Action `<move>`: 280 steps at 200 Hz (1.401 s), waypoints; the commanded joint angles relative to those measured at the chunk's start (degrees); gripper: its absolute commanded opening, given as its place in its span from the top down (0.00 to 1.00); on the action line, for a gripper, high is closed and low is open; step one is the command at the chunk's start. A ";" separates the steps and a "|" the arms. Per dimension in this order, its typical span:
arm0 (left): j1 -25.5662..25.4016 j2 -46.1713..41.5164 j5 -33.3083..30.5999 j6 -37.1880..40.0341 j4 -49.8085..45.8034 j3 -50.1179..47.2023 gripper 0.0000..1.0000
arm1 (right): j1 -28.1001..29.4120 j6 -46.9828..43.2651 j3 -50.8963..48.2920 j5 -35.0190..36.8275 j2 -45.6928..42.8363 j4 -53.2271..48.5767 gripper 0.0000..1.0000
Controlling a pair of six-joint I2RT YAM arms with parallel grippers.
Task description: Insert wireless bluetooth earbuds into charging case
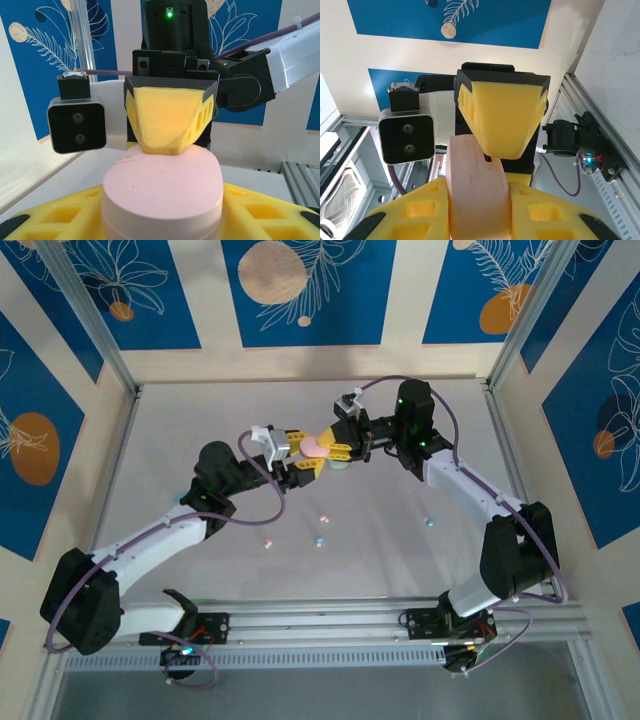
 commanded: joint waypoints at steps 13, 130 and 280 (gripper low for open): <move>-0.44 0.55 0.99 -0.65 2.56 1.89 0.50 | -0.34 -0.47 -0.63 -1.55 0.53 0.59 0.83; -0.43 1.10 1.65 -1.08 2.67 2.15 0.69 | -0.64 -4.44 -0.75 -0.35 0.95 -4.18 0.77; -0.49 2.71 6.94 -4.67 -1.99 2.51 0.74 | -1.30 -63.79 7.89 27.87 -13.60 -54.43 0.39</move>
